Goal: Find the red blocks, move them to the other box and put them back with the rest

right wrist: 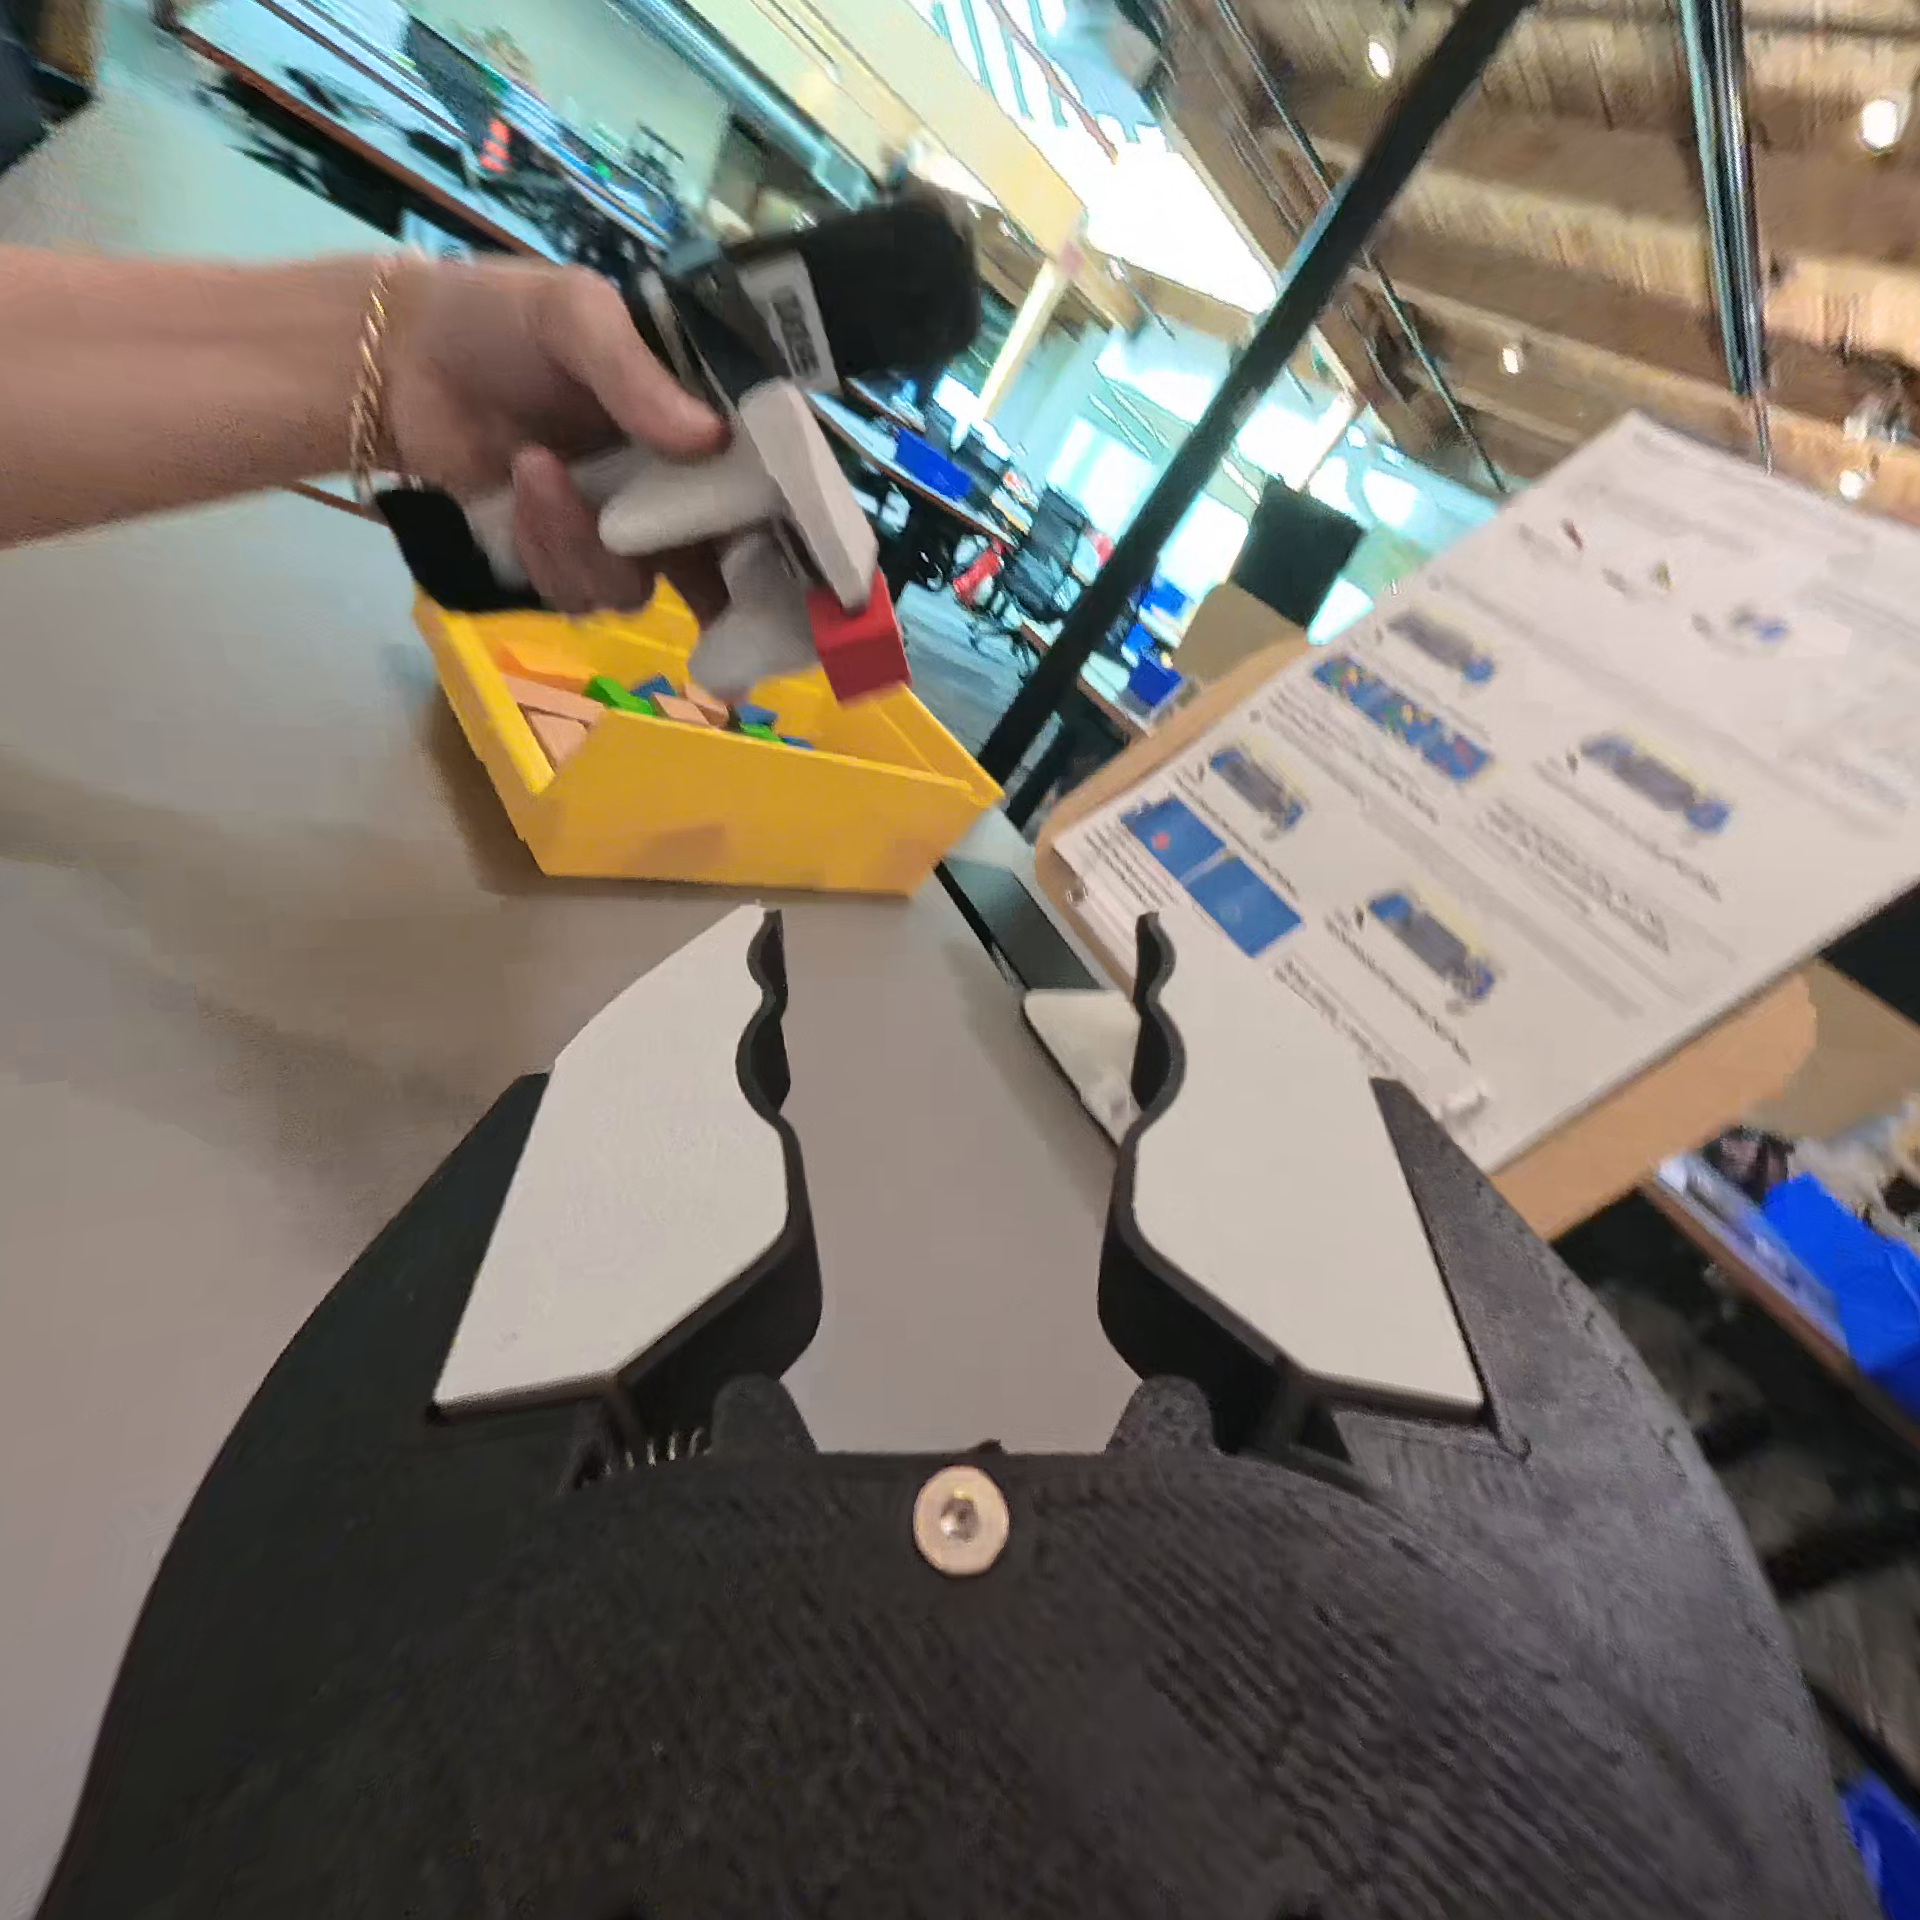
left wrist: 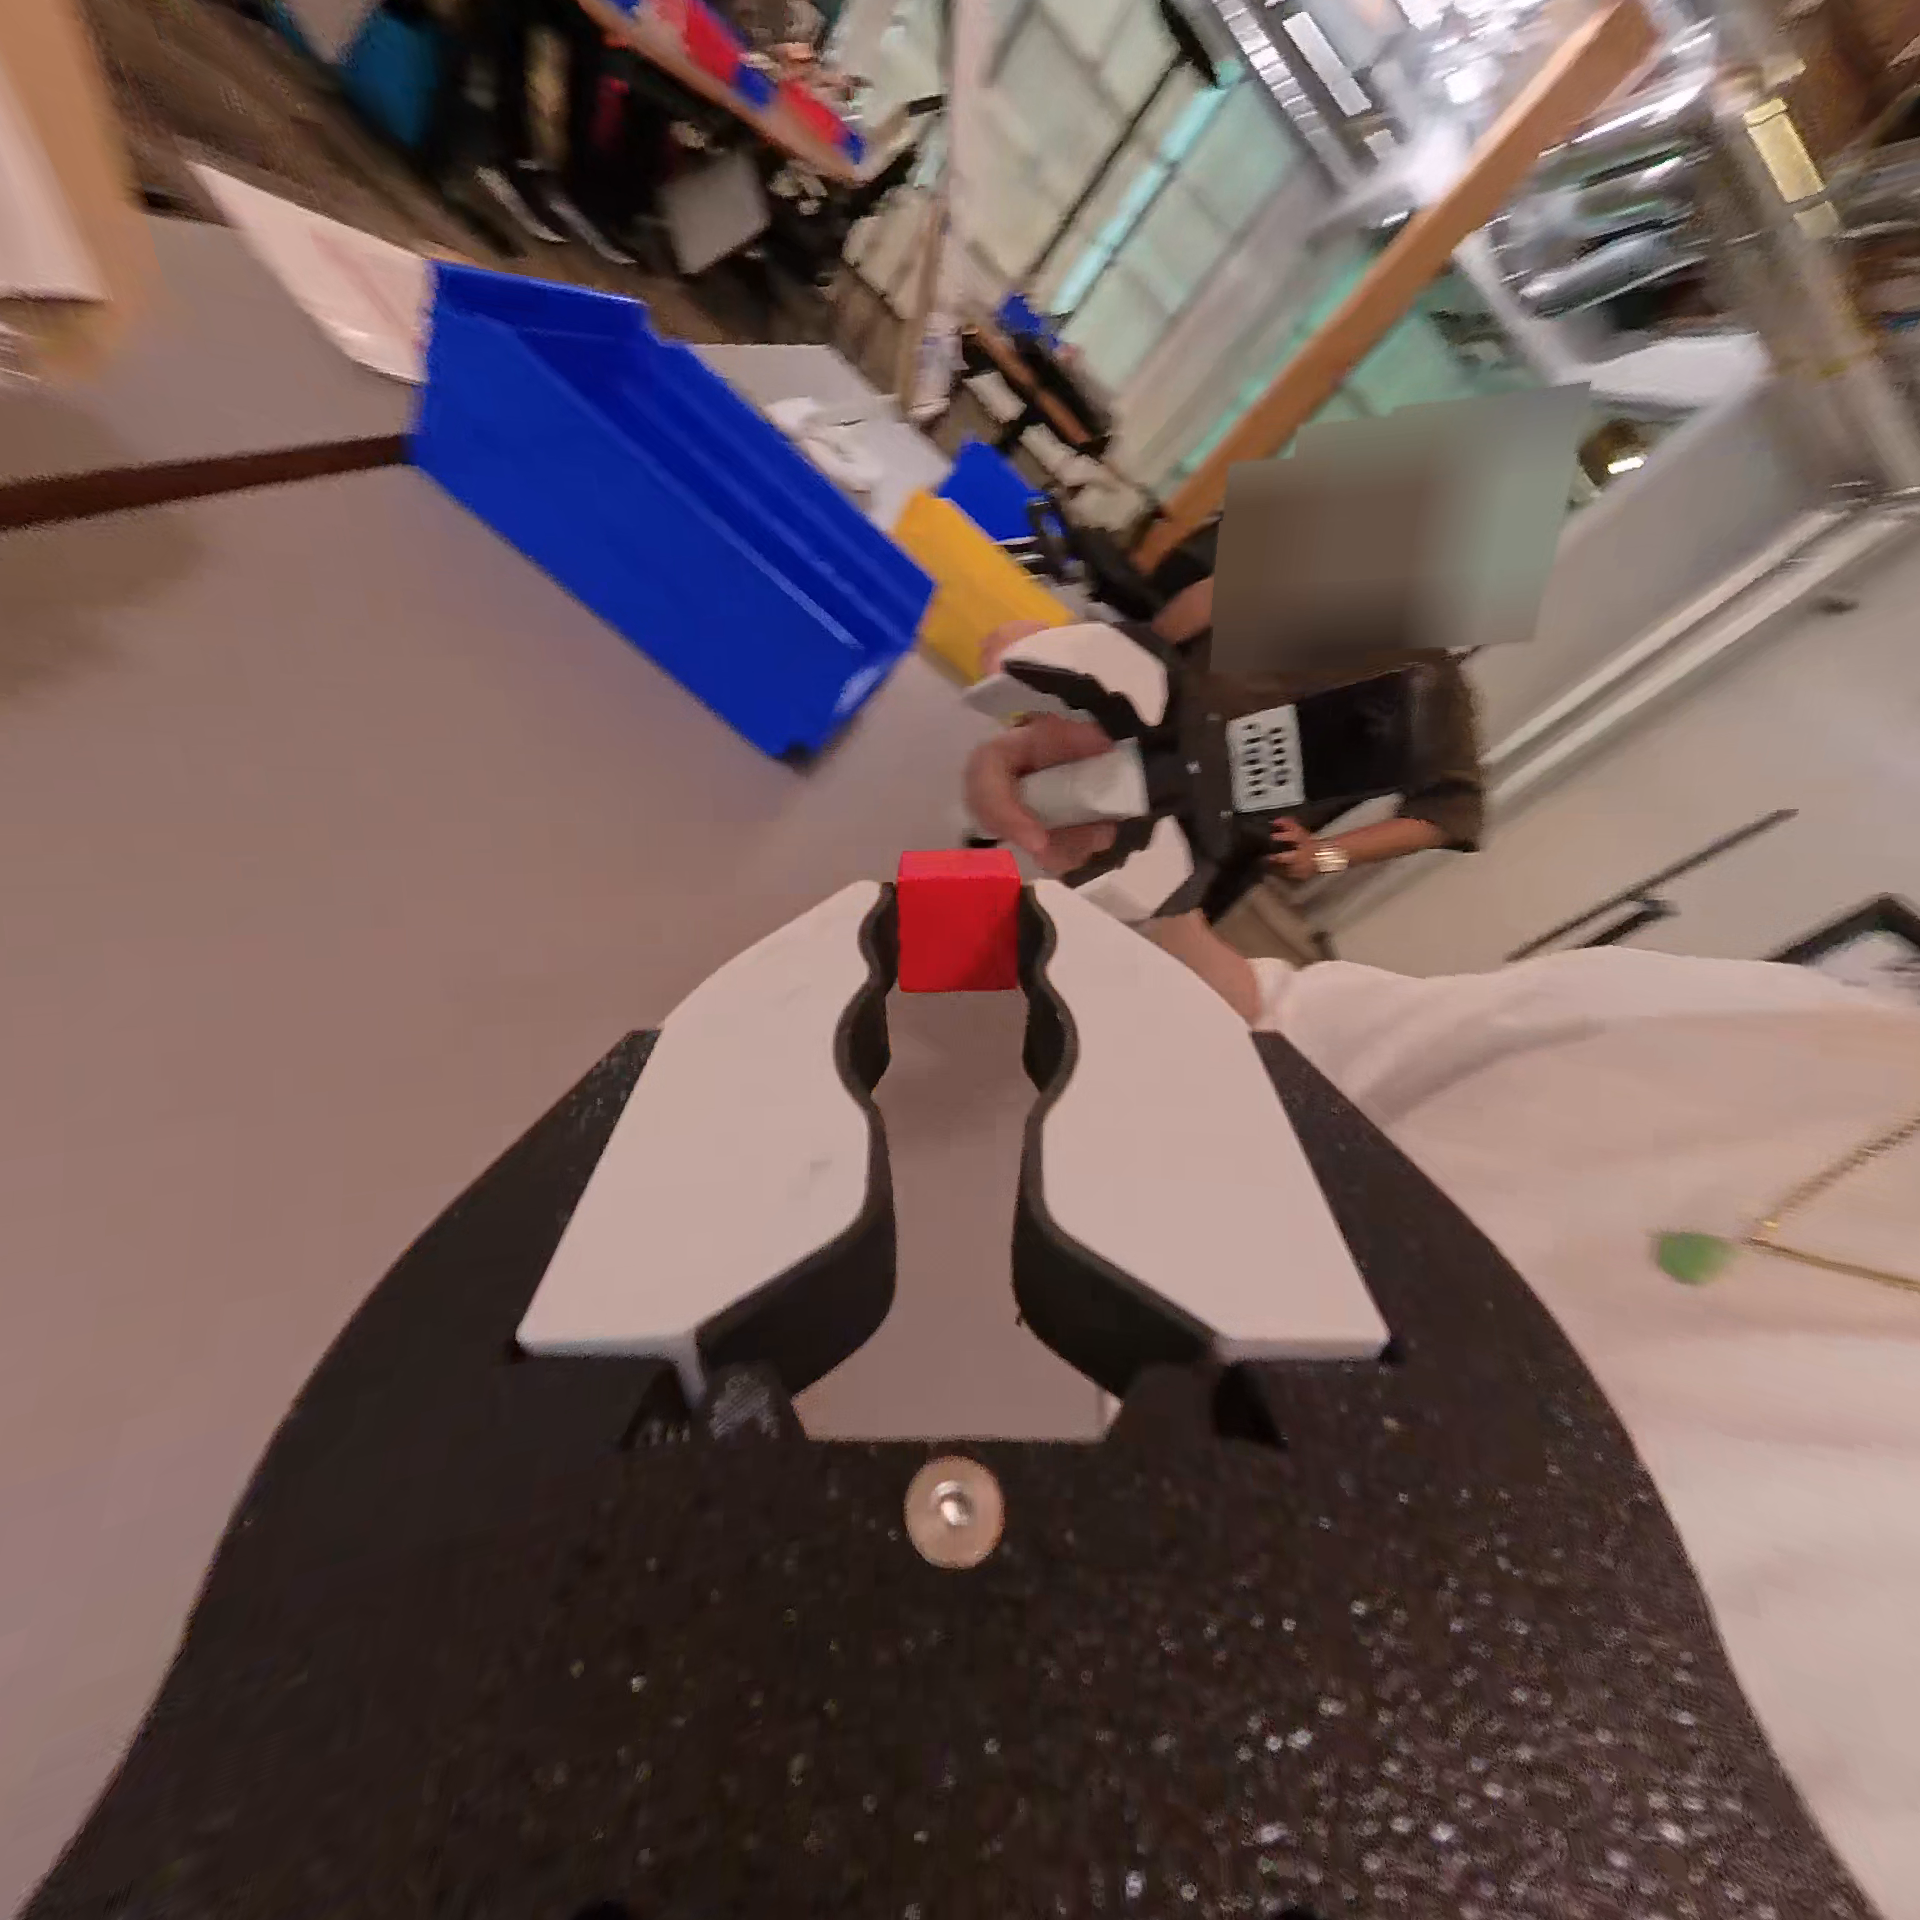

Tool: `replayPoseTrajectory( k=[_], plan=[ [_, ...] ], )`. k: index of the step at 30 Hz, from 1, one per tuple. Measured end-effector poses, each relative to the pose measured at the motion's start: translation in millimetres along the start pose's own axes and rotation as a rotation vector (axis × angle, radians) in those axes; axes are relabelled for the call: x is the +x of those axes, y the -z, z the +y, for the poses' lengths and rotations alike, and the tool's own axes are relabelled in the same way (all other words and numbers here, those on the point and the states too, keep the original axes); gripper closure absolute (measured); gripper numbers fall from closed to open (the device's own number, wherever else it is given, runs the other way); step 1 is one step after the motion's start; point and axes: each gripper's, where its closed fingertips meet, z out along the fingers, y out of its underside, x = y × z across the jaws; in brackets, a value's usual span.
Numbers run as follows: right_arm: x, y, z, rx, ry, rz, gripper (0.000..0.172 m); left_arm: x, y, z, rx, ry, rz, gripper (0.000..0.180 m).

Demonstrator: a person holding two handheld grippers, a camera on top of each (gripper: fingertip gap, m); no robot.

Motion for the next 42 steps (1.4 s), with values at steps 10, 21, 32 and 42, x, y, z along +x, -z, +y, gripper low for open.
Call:
replayPoseTrajectory(
  k=[10,21,32,42],
  plan=[
    [-35,-6,-15,0.093,0.04,-0.167,0.13,27,-61,31,0.037,0.24,0.334,0.159],
    [8,10,10,-0.031,-0.062,-0.024,0.15,-1,-70,38,0.097,0.255,0.136,0.142],
    [198,192,196,-0.795,-0.468,0.644,0.149,-31,-38,59,0.048,0.014,-0.26,0.14],
    [208,174,279,-1.03,-0.605,0.48,0.144,-45,-32,84,-0.021,0.015,-0.347,0.142]
  ],
)
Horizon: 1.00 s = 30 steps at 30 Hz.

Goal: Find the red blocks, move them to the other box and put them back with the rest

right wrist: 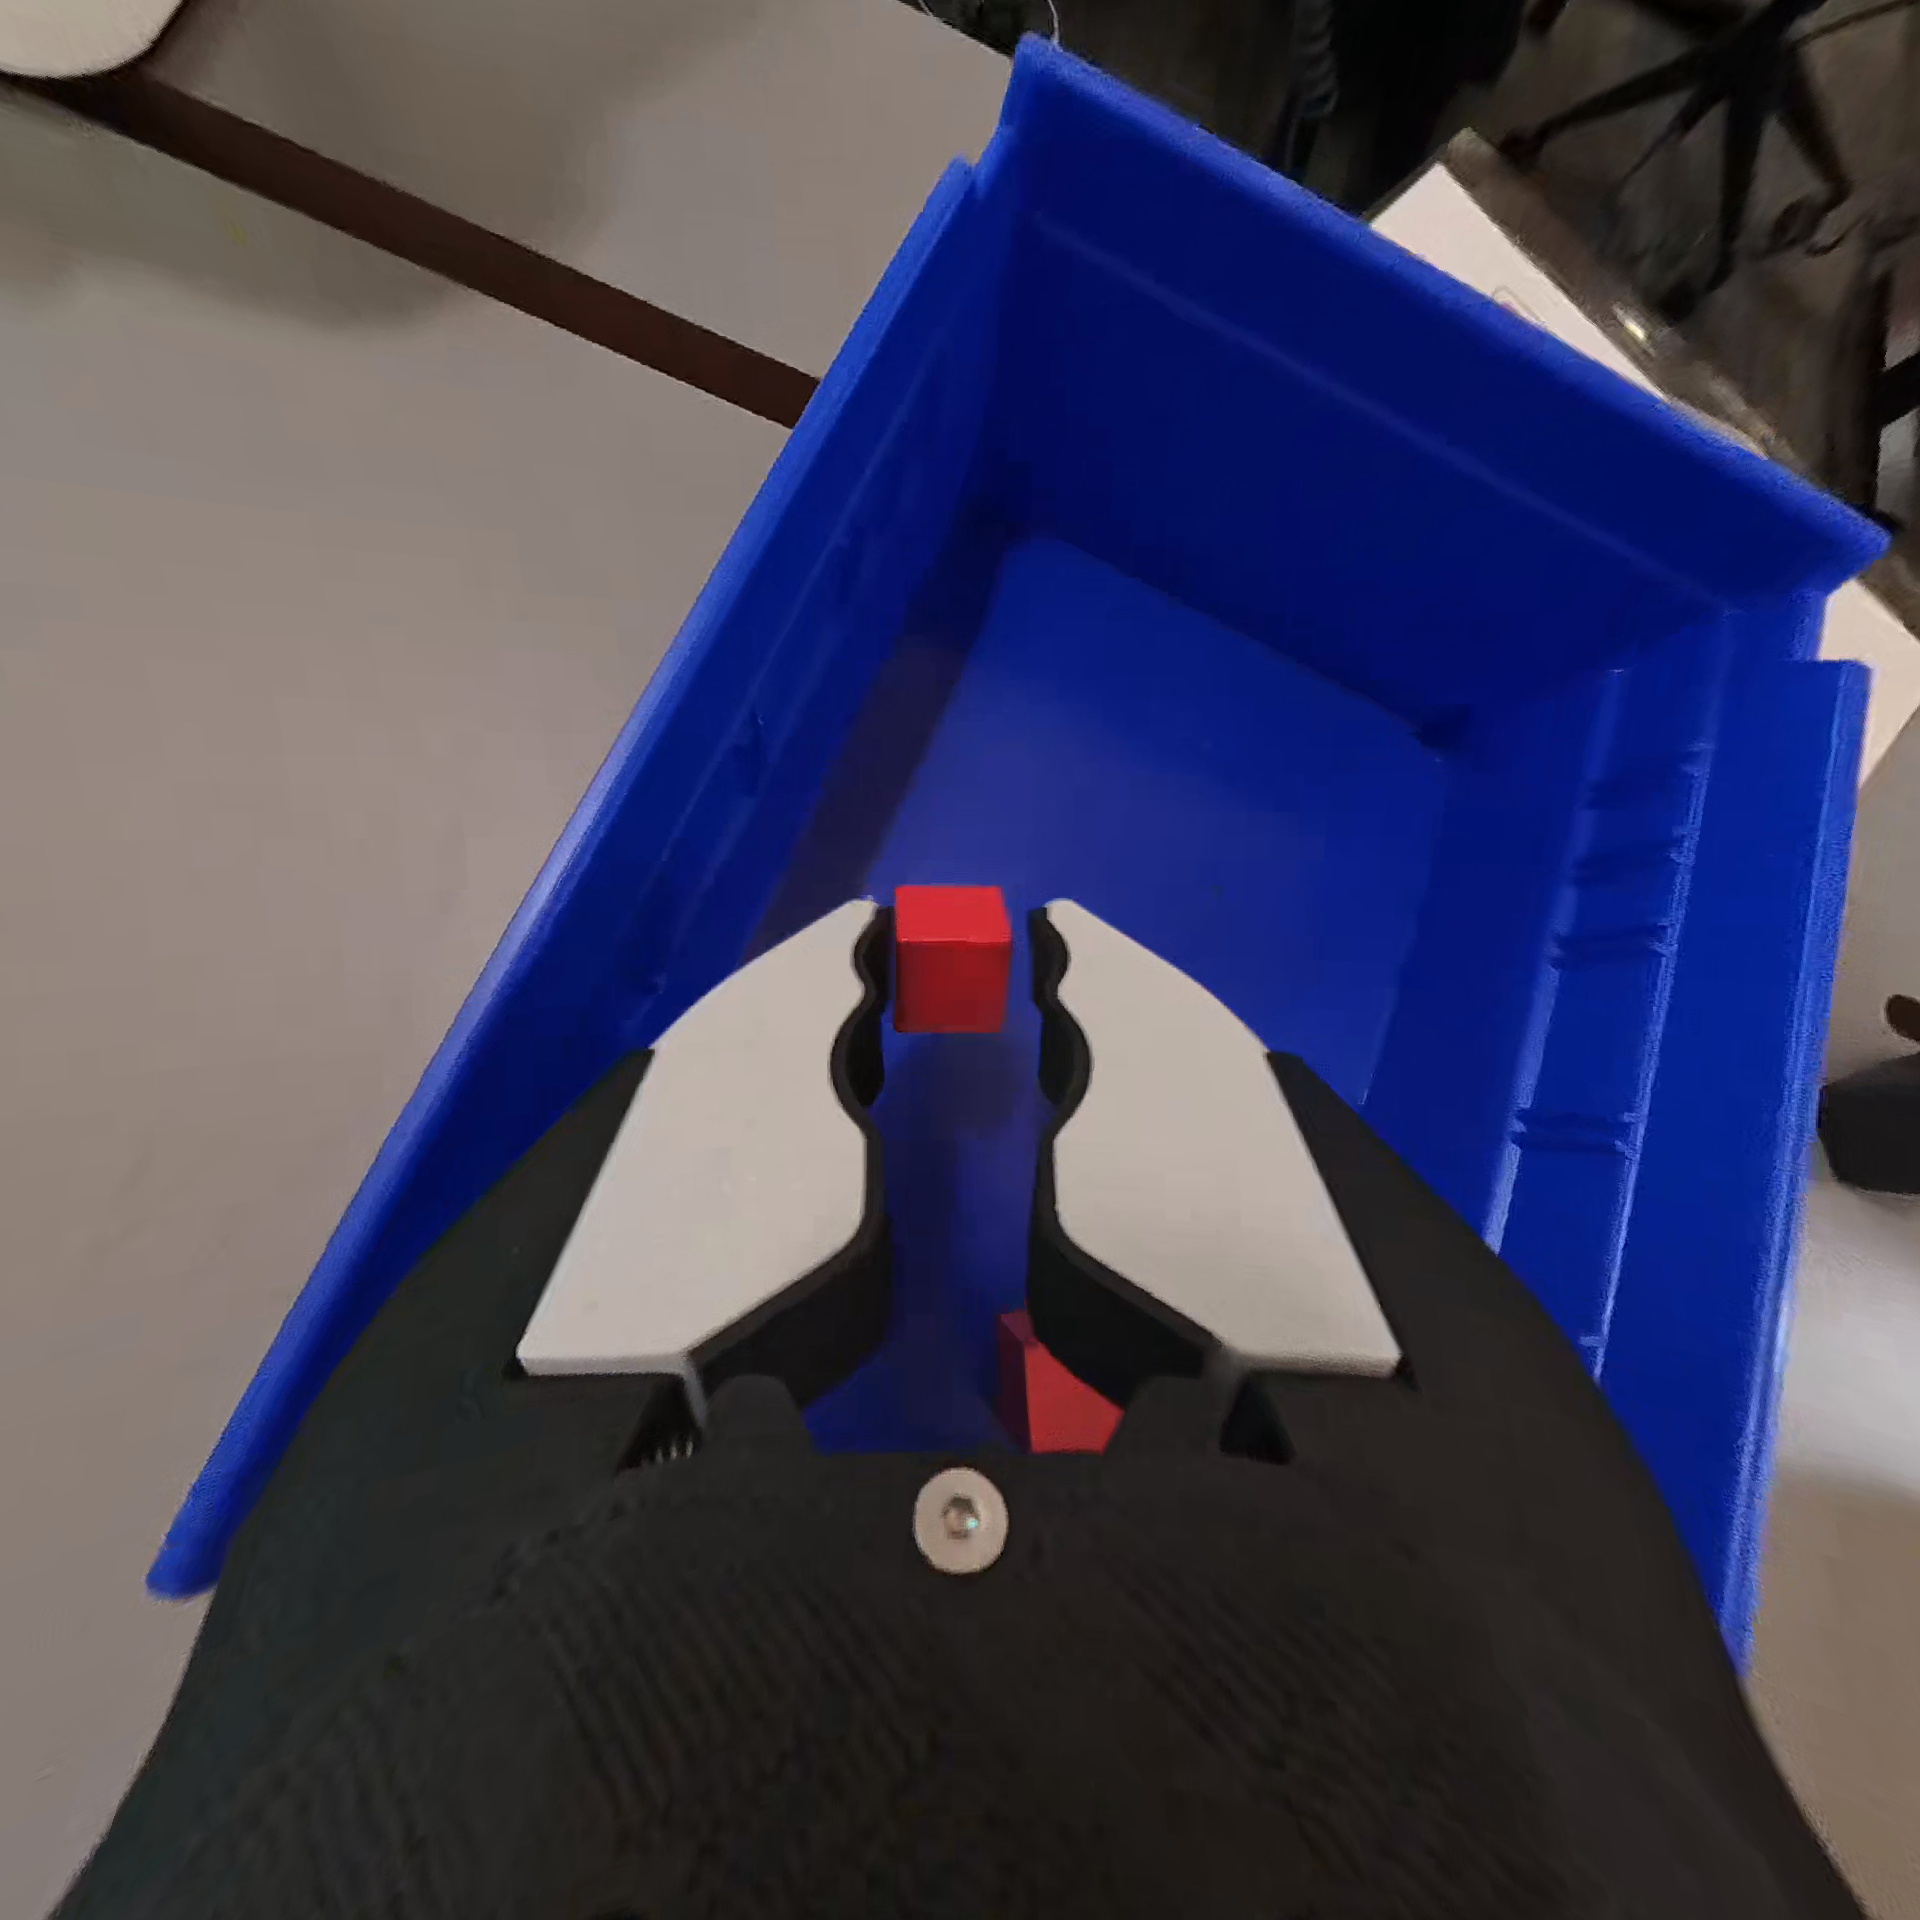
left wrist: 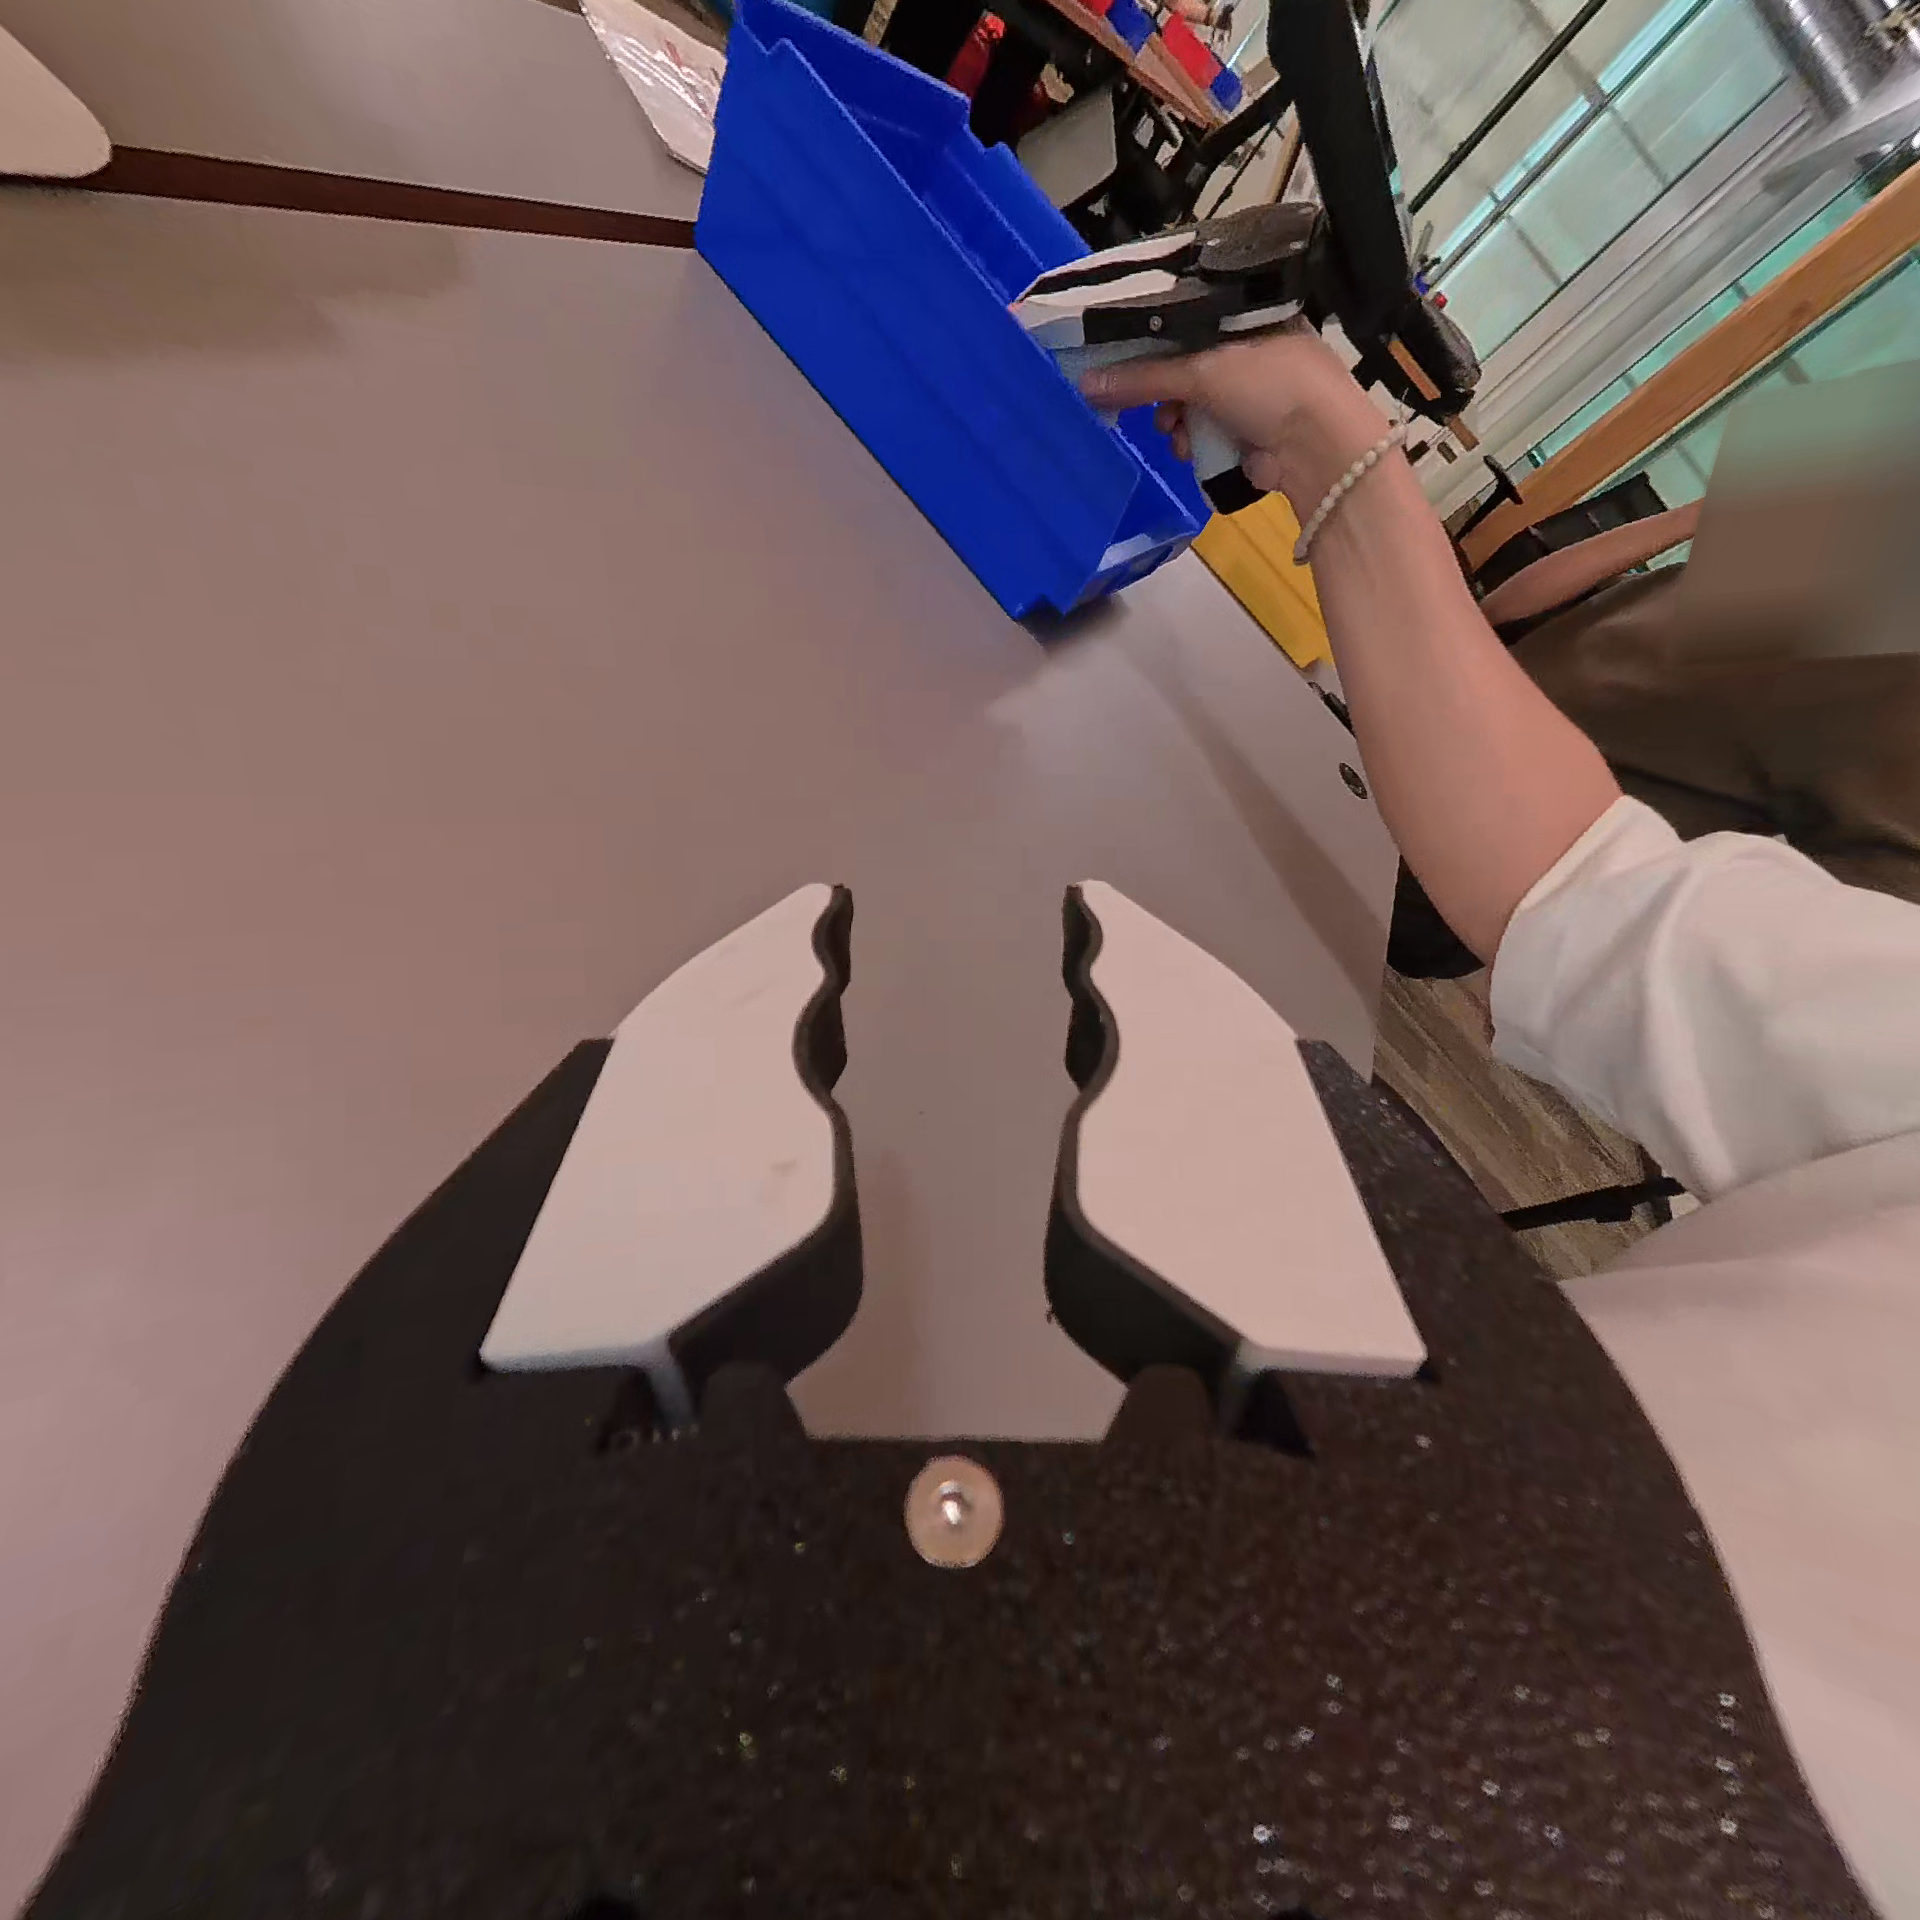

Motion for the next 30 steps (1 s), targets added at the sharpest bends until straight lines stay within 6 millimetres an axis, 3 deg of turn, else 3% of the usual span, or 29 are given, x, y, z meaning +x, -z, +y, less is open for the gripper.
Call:
replayPoseTrajectory(
  k=[2,6,10,13,16,19,23,27,30],
  plan=[
    [3,-4,2,-0.012,-0.003,0.03,0.125,-4,3,2,-0.002,0.001,-0.017,0.142],
    [3,11,-5,0.059,-0.013,0.05,0.125,-14,10,7,-0.011,0.001,-0.062,0.142],
    [-1,47,-16,0.173,-0.003,0.094,0.126,-22,20,5,0.002,-0.003,-0.096,0.142],
    [-20,79,-24,0.285,0.043,0.09,0.128,-30,40,-11,0.056,-0.03,-0.157,0.142],
    [-57,104,-22,0.375,0.081,0.015,0.127,-47,78,-38,0.133,-0.082,-0.301,0.142],
    [-104,117,-10,0.433,0.107,-0.104,0.127,-85,128,-58,0.143,-0.124,-0.533,0.14],
    [-149,123,10,0.461,0.118,-0.185,0.127,-147,185,-67,0.027,-0.092,-0.803,0.134],
    [-174,121,26,0.442,0.122,-0.224,0.126,-199,213,-70,-0.112,-0.063,-0.942,0.132],
    [-181,119,34,0.43,0.115,-0.222,0.126,-244,221,-71,-0.178,0.095,-0.973,0.126]
  ],
)
